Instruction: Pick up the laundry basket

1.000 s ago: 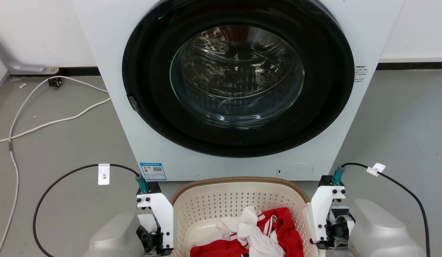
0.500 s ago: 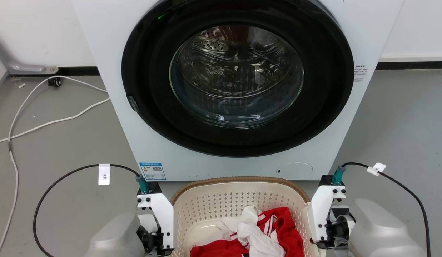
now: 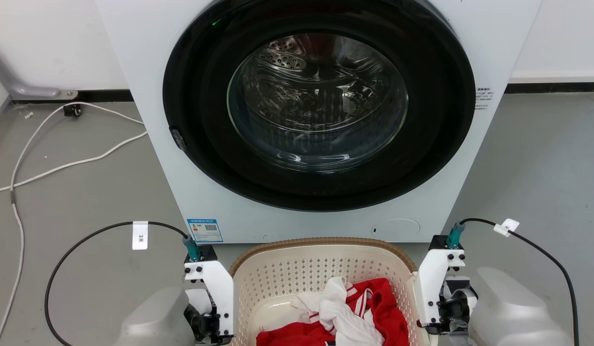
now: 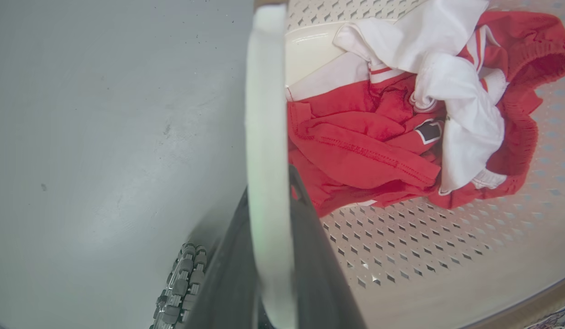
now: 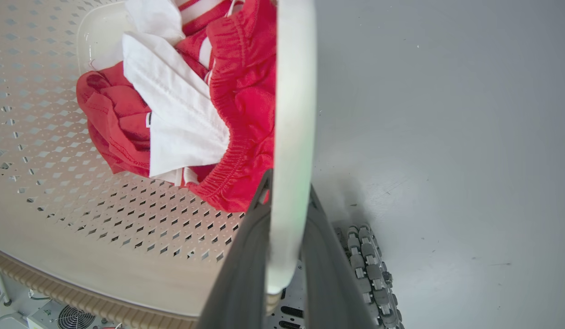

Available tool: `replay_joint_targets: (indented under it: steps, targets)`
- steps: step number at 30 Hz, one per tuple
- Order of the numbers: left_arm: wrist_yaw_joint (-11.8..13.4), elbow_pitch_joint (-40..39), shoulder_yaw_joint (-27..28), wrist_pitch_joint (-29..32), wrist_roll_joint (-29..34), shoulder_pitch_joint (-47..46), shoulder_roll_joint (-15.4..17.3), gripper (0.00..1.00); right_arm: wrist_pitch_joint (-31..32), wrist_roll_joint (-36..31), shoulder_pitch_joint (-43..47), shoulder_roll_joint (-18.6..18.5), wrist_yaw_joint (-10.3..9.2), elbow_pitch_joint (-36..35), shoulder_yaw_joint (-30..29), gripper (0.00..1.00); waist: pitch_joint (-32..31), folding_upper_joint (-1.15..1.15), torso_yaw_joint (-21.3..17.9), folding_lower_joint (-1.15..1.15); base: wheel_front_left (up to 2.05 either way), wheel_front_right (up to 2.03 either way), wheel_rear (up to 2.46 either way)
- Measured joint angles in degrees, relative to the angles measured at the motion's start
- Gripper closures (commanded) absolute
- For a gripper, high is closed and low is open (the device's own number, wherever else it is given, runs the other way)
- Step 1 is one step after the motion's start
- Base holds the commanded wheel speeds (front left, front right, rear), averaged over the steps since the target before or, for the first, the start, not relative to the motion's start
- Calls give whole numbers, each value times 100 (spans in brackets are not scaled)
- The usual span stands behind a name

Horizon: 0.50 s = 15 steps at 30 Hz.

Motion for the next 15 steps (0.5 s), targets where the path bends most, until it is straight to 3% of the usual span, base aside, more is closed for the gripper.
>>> replay_joint_targets:
  steps: [15]
  targets:
    - [0,-2,-69,-34,-58,0,1,100,-26,-62,3,4,0,0,-52,100,-17,0,-24,0,0,0,0]
